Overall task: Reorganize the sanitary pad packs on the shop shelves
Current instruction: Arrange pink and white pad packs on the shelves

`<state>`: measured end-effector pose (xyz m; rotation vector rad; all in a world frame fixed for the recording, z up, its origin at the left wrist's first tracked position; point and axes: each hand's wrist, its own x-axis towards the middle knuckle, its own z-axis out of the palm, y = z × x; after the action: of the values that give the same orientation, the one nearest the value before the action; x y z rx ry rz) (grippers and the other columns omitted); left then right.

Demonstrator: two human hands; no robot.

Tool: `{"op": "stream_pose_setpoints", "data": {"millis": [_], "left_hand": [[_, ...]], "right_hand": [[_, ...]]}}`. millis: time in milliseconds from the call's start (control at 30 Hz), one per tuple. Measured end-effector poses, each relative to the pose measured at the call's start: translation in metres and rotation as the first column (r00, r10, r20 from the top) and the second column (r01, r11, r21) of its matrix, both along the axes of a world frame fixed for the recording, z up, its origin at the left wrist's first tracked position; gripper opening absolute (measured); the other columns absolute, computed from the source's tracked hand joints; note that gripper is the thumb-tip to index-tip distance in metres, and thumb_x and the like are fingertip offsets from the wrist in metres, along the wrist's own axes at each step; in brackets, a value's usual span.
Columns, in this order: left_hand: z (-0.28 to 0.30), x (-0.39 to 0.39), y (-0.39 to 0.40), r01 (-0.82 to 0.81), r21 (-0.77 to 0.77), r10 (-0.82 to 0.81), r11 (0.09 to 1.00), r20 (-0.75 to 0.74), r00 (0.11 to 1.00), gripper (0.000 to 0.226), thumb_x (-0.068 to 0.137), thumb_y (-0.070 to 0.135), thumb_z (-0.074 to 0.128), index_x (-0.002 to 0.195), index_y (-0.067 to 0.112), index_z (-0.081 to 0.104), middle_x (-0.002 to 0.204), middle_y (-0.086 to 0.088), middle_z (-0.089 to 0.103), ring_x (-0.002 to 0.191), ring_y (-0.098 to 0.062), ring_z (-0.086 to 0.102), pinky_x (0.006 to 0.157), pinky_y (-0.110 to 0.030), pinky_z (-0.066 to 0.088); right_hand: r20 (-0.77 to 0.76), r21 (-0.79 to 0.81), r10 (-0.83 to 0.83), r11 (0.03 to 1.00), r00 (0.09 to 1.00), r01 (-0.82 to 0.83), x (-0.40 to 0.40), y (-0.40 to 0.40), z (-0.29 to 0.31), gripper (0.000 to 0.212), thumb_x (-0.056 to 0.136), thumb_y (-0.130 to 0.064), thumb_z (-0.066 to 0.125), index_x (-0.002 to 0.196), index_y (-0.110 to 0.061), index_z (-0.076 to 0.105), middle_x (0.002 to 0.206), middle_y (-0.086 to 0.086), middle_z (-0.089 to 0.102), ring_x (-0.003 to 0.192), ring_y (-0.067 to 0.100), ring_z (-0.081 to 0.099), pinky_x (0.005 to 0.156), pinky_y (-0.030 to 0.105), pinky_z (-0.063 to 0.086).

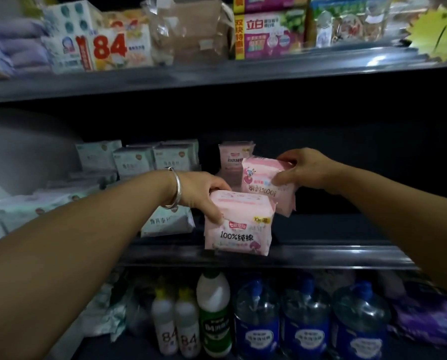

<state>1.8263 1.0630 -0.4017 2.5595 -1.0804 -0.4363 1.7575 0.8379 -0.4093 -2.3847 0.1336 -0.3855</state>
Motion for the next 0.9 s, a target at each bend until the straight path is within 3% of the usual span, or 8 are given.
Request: {"op": "stream_pose_setpoints", "data": {"millis": [167, 433, 633, 767, 900], "left_hand": [[-0.008, 0.031, -0.014, -0.024, -0.019, 0.025, 1.000, 0.028, 0.999, 0.059, 0.067, 0.019, 0.081, 0.118, 0.027, 0.053, 0.108, 0.009, 0.061, 0.101, -0.010, 0.059, 0.084, -0.021, 0.049], [-0.013, 0.064, -0.029, -0.056, -0.046, 0.057, 0.997, 0.007, 0.998, 0.062, 0.067, 0.015, 0.081, 0.121, 0.023, 0.052, 0.107, 0.008, 0.060, 0.100, -0.011, 0.059, 0.082, -0.020, 0.049], [-0.026, 0.087, -0.034, -0.080, -0.046, 0.080, 0.996, 0.005, 0.997, 0.064, 0.066, 0.015, 0.081, 0.123, 0.019, 0.052, 0.105, 0.007, 0.061, 0.097, -0.011, 0.060, 0.074, -0.017, 0.049], [-0.040, 0.100, -0.034, -0.097, -0.017, 0.097, 0.995, 0.031, 0.995, 0.070, 0.065, 0.019, 0.082, 0.127, 0.017, 0.050, 0.108, 0.006, 0.060, 0.099, -0.013, 0.059, 0.078, -0.019, 0.049], [-0.049, 0.107, -0.032, -0.103, -0.003, 0.103, 0.995, 0.053, 0.993, 0.073, 0.066, 0.024, 0.082, 0.130, 0.017, 0.048, 0.111, 0.006, 0.058, 0.100, -0.012, 0.058, 0.081, -0.018, 0.047]], "right_hand": [[0.035, -0.018, -0.081, 0.997, 0.996, 0.081, 0.013, -0.012, -0.002, 0.057, 0.078, -0.016, 0.074, 0.129, -0.005, 0.049, 0.108, 0.003, 0.055, 0.091, 0.017, 0.057, 0.077, 0.028, 0.050], [0.070, -0.037, -0.122, 0.992, 0.990, 0.125, 0.032, -0.035, 0.008, 0.045, 0.077, -0.018, 0.073, 0.119, -0.011, 0.058, 0.109, 0.004, 0.061, 0.092, 0.018, 0.061, 0.076, 0.026, 0.051], [0.082, -0.010, -0.127, 0.992, 0.988, 0.128, 0.049, -0.040, 0.004, 0.053, 0.077, -0.021, 0.074, 0.126, -0.012, 0.055, 0.111, 0.003, 0.059, 0.096, 0.018, 0.059, 0.080, 0.026, 0.049], [0.060, 0.035, -0.119, 0.992, 0.991, 0.117, 0.058, -0.043, 0.000, 0.054, 0.077, -0.021, 0.074, 0.127, -0.014, 0.054, 0.110, 0.001, 0.059, 0.099, 0.020, 0.061, 0.087, 0.031, 0.052], [0.061, 0.060, -0.107, 0.993, 0.992, 0.103, 0.065, -0.044, -0.006, 0.054, 0.077, -0.021, 0.074, 0.127, -0.015, 0.054, 0.112, 0.000, 0.058, 0.096, 0.017, 0.059, 0.084, 0.027, 0.050]]}}
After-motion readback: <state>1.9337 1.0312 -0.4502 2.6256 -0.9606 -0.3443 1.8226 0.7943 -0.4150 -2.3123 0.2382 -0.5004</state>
